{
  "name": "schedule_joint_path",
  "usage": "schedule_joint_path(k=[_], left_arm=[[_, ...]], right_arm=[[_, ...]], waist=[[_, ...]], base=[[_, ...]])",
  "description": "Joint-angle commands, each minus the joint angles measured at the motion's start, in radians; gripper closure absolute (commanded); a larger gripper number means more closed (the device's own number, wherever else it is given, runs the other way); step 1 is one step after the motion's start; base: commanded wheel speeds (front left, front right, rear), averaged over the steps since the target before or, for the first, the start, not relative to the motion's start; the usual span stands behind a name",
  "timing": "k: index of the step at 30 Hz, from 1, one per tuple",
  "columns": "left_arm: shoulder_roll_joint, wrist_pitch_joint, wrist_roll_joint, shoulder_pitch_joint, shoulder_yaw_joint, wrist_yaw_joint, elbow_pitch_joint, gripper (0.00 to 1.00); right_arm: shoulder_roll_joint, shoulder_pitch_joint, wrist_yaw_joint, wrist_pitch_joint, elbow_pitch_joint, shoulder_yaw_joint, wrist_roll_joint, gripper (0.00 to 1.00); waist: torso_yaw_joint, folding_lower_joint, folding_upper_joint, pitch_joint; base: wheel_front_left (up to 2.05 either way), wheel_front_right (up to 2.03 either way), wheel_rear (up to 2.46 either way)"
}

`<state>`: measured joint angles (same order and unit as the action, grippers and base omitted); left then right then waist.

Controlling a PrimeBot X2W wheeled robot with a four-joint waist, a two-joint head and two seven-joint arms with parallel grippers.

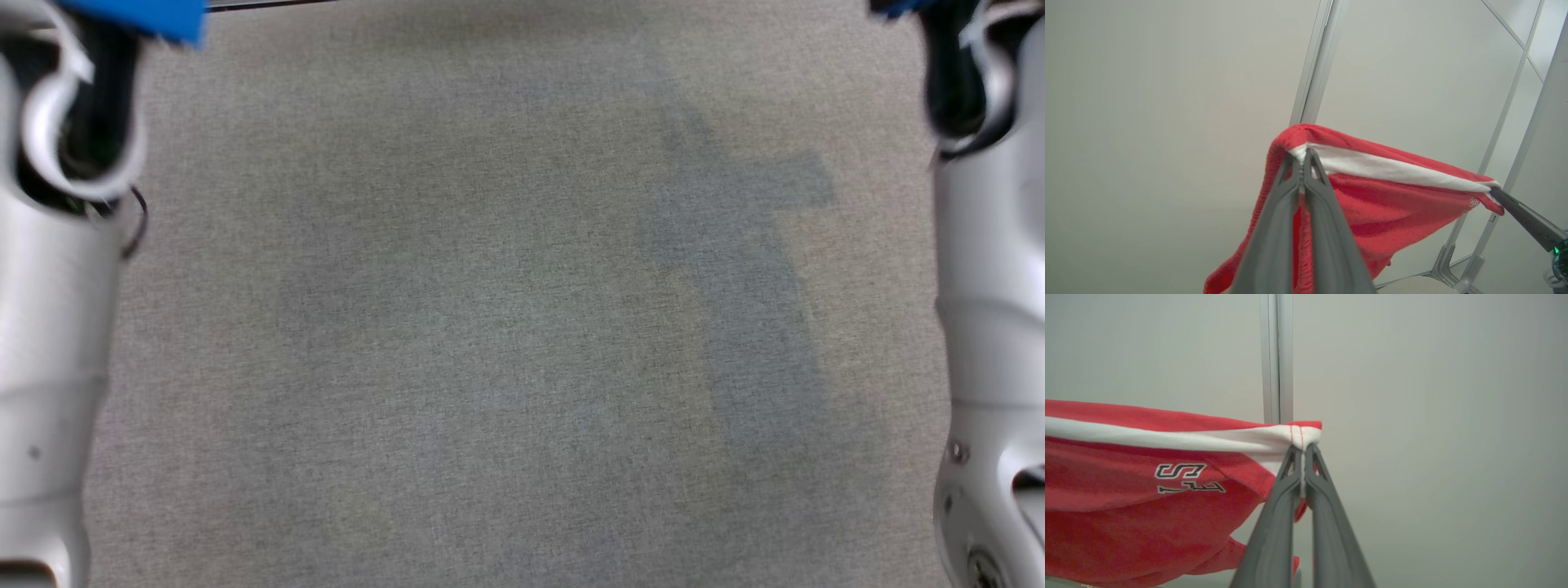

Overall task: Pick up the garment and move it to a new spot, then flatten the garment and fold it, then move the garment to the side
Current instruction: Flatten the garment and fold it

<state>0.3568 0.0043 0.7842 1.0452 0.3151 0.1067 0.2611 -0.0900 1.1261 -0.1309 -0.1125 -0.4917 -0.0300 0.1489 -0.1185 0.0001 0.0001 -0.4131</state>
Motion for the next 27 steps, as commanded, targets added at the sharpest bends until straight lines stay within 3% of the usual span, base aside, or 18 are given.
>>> schedule_joint_path(k=[1,9,14,20,24,27], left_arm=[[0.007,-0.025,-0.012,-0.048,0.015,0.006,0.014,1.00],[0.010,-0.087,0.030,-0.332,0.157,0.025,0.063,1.00],[0.060,-0.014,0.141,-0.513,0.258,0.026,-0.006,1.00],[0.151,0.102,0.258,-0.721,0.307,0.016,-0.164,1.00],[0.216,0.172,0.301,-0.841,0.329,-0.036,-0.310,1.00],[0.258,0.210,0.330,-0.913,0.332,-0.082,-0.426,1.00]], right_arm=[[-0.010,-0.048,0.000,-0.008,-0.029,0.016,-0.002,1.00],[-0.077,-0.317,0.000,0.038,-0.126,0.184,0.097,1.00],[-0.149,-0.495,0.000,0.073,-0.064,0.232,0.171,1.00],[-0.266,-0.723,0.000,0.250,0.161,0.304,0.255,1.00],[-0.308,-0.874,0.000,0.398,0.362,0.254,0.291,1.00],[-0.304,-0.988,0.000,0.504,0.522,0.174,0.287,1.00]], waist=[[0.003,-0.0001,-0.0001,0.002],[0.019,-0.0001,-0.0001,0.042],[0.034,-0.0001,-0.0001,0.095],[0.048,-0.0001,-0.0001,0.169],[0.055,-0.0001,-0.0001,0.194],[0.058,-0.0001,-0.0001,0.199]], base=[[0.00,0.00,0.00],[0.00,0.00,0.00],[0.00,0.00,0.00],[0.00,0.00,0.00],[0.00,0.00,0.00],[0.00,0.00,0.00]])
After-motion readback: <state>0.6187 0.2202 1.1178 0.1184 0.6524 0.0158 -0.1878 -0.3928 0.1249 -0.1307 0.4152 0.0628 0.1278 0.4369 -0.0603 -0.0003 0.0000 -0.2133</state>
